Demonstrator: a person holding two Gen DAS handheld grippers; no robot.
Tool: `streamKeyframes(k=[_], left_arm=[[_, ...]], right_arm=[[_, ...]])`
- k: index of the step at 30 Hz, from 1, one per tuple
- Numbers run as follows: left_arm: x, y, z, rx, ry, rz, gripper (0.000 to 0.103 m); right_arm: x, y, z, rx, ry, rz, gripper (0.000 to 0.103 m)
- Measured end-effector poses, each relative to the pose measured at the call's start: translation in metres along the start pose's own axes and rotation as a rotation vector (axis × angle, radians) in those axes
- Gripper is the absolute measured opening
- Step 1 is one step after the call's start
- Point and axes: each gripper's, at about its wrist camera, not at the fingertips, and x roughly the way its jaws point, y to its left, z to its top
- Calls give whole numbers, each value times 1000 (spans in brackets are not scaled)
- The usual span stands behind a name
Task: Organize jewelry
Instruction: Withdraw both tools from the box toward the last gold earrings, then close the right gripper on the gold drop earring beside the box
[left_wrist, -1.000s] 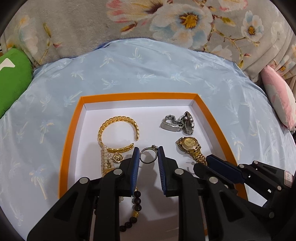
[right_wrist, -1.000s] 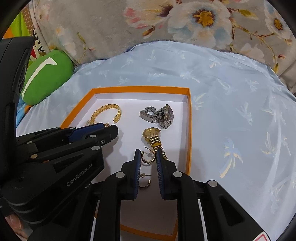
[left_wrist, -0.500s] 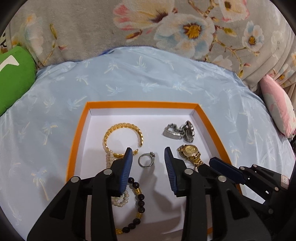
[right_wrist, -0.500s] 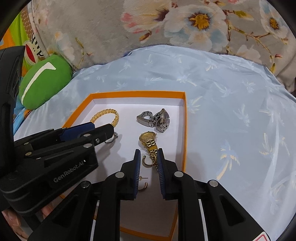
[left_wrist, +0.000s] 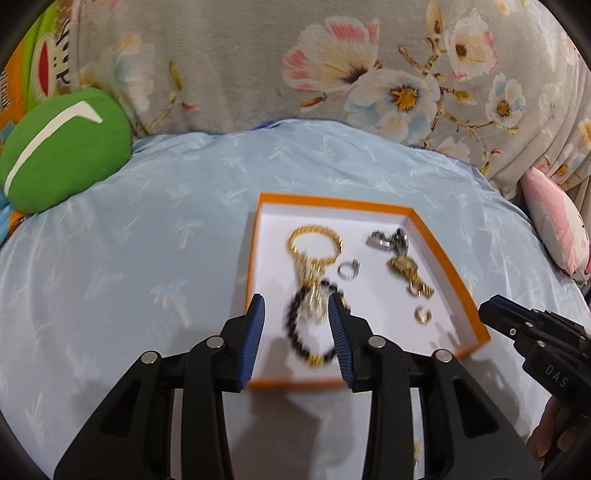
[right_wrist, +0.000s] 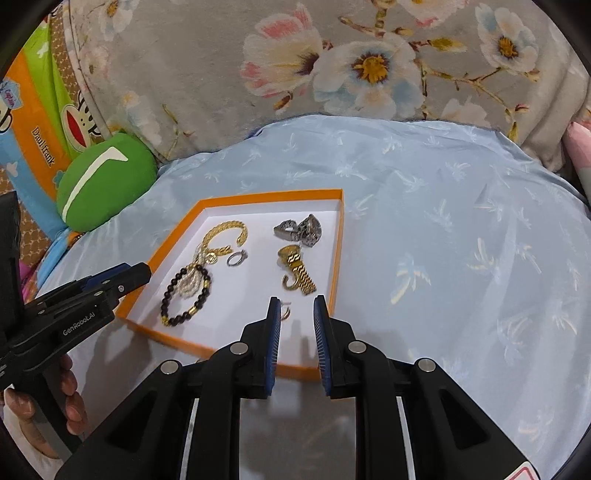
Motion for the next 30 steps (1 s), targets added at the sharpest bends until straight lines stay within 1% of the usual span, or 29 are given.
streamKeyframes(k=[4,7,12,13,15,20,27,30], left_arm=[[-18,6,-27,-3,25,17,34],[-28,10,-41,-12,36,38,34],[-35,19,-60,-44,73,67,34],[-38,21,-61,-52,67,65,34],[-43,24,-64,-66,60,86,35],[-46,28,-66,-88,61,84,36],[-45,25,-67,-71,64,86,37],[-44,25,-67,-72,68,82,37]], right_arm=[[-13,15,-28,-11,42,42,18],[-17,32,-49,-42,72,64,18],[-15,56,-66,-76,112,98,18],[-14,61,-68,-82,120,101,18],[-10,68,-71,-93,140,102,18],[-4,75,-73,-102,157,95,18],[0,81,-70,-115,163,72,18],[0,82,-71,-121,161,55,14]])
